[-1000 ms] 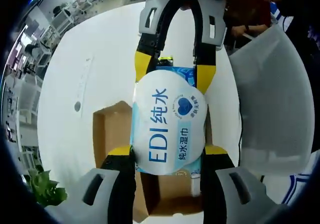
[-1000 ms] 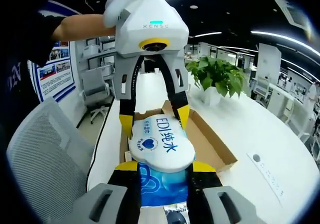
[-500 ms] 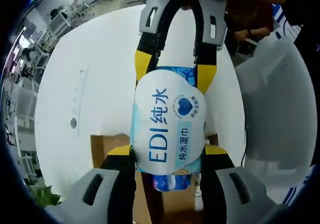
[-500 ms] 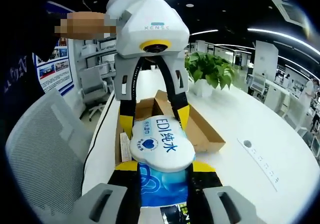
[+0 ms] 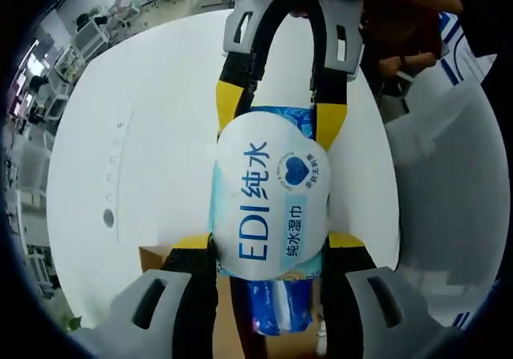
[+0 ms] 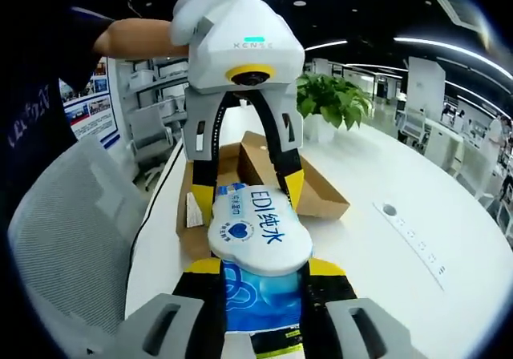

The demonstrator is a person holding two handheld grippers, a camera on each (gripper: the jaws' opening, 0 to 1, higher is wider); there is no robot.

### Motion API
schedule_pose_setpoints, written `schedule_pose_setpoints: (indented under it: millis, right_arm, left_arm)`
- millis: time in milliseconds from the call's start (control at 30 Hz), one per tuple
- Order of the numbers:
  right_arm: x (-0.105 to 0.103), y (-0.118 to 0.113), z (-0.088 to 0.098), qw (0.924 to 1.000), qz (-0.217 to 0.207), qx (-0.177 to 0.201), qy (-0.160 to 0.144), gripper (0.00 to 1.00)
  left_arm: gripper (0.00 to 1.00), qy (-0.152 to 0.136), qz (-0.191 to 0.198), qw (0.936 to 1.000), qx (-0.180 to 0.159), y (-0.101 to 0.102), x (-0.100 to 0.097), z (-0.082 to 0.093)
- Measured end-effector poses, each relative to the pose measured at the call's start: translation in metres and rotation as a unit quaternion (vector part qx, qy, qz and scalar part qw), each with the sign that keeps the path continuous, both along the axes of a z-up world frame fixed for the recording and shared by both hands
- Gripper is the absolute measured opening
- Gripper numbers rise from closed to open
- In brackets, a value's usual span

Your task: Operate the shoe box by opening the lid, removing the specified soft item, and placing it in the target area until the item is outside and the box remains undamaged.

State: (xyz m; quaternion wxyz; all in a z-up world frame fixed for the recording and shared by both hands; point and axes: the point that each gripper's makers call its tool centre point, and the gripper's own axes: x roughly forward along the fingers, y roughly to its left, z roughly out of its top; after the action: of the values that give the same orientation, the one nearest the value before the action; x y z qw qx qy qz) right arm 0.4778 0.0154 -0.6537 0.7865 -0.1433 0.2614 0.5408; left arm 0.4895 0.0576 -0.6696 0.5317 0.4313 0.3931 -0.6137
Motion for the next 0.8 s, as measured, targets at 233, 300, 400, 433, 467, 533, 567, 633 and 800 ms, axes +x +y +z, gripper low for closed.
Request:
schedule_pose_setpoints:
  millis: [233,300,400,433,467,533,567,633,800]
  right_arm:
    - [0.002,-0.013,-0.013,1.0,0.004,0.0,0.005,0.29]
    - [0.002,-0.016,-0.017,0.9999,0.007,-0.002,0.007,0.29]
    - [0.002,-0.019,-0.023,0.9999,0.011,-0.005,0.008,0.29]
    - [0.003,-0.019,-0.026,0.9999,0.012,-0.006,0.007,0.29]
    - [0.004,-0.02,-0.028,0.9999,0.014,-0.007,0.006,0.29]
    - [0.005,-0.02,-0.033,0.9998,0.016,-0.008,0.004,0.29]
    - [0.006,-0.02,-0.034,0.9998,0.017,-0.009,0.003,0.29]
    - [0.008,-0.02,-0.038,0.9997,0.02,-0.012,-0.001,0.29]
    - [0.013,-0.017,-0.048,0.9993,0.033,-0.015,-0.003,0.29]
  left_arm:
    - [0.5,0.002,-0.002,0.9999,0.01,-0.014,0.002,-0.015]
    - [0.5,0.004,0.001,0.9999,0.01,-0.017,0.001,-0.019]
    - [0.5,0.005,0.003,0.9999,0.009,-0.019,0.001,-0.026]
    - [0.5,0.003,0.003,1.0,0.008,-0.02,0.001,-0.029]
    - [0.5,0.002,0.005,1.0,0.007,-0.02,0.002,-0.032]
    - [0.5,0.0,0.007,1.0,0.006,-0.021,0.004,-0.037]
    - [0.5,-0.001,0.006,1.0,0.006,-0.021,0.004,-0.04]
    - [0.5,-0.003,0.008,0.9999,0.007,-0.02,0.007,-0.046]
    - [0.5,-0.003,0.016,0.9998,0.012,-0.019,0.009,-0.06]
